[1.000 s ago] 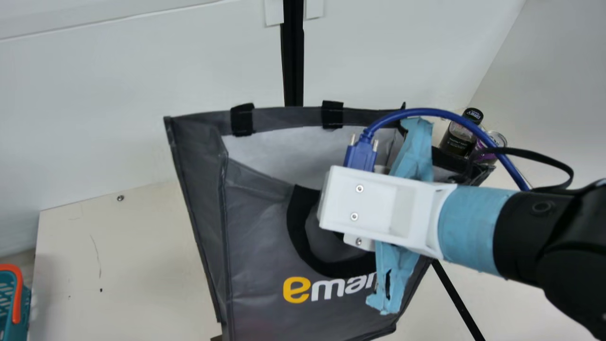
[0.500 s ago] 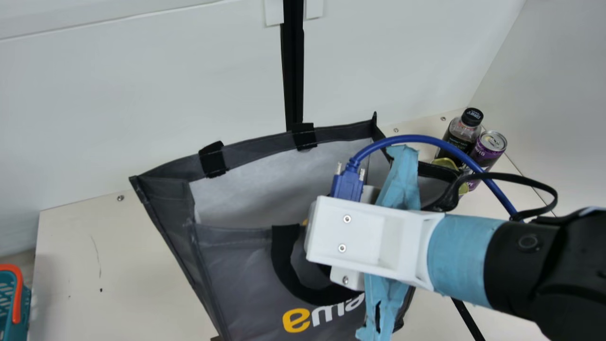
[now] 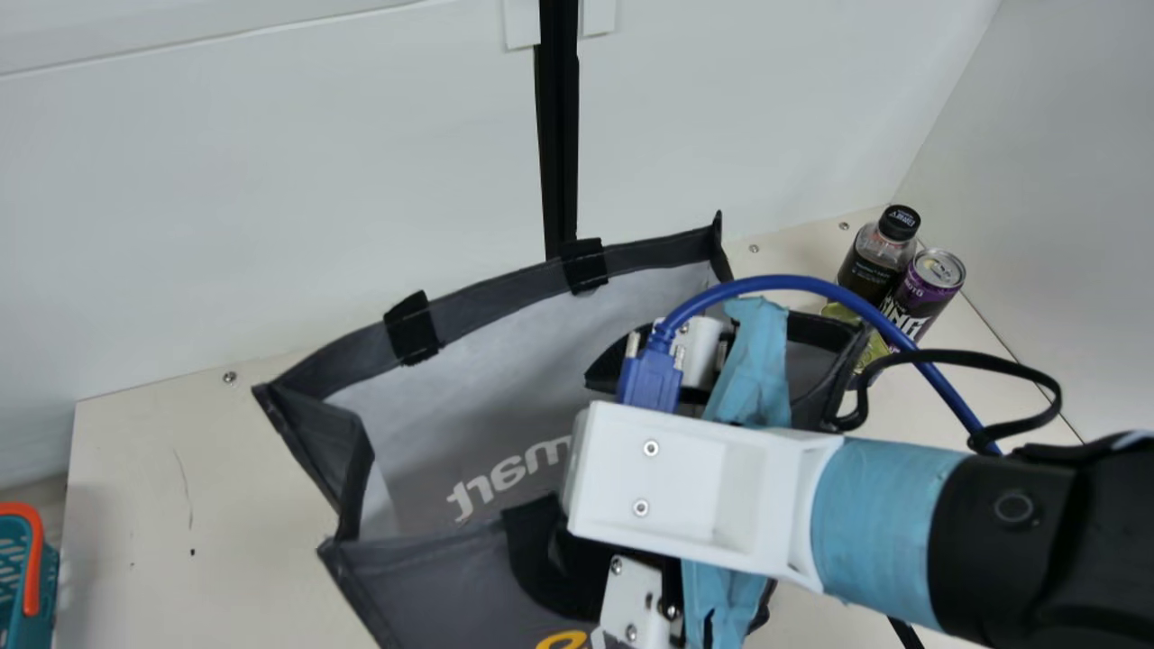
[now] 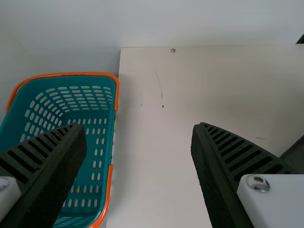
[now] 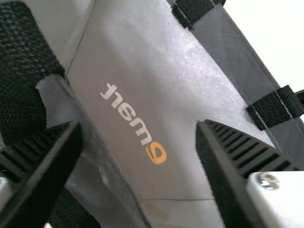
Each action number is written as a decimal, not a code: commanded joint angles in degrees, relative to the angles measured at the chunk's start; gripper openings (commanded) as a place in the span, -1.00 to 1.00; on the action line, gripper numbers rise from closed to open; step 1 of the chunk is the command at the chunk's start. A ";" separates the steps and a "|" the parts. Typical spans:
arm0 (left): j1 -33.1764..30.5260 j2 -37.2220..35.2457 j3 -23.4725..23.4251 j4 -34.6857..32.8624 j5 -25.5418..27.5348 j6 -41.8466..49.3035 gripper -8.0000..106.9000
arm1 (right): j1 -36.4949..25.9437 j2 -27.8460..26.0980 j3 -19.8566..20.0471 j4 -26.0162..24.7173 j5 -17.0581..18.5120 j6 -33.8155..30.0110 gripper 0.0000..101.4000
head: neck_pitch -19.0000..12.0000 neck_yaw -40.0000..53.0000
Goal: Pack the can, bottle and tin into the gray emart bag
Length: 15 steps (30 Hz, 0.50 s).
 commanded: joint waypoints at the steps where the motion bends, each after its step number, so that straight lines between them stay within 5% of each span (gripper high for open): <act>1: 0.00 0.00 0.00 0.00 0.00 0.00 0.71 | 0.32 -0.11 -0.23 -0.38 -0.04 0.21 0.79 | -1.30 -0.05; 15: 0.00 0.00 0.00 0.00 0.00 0.00 0.71 | -0.98 -1.49 -3.02 0.40 -0.04 0.94 0.79 | -1.30 -0.05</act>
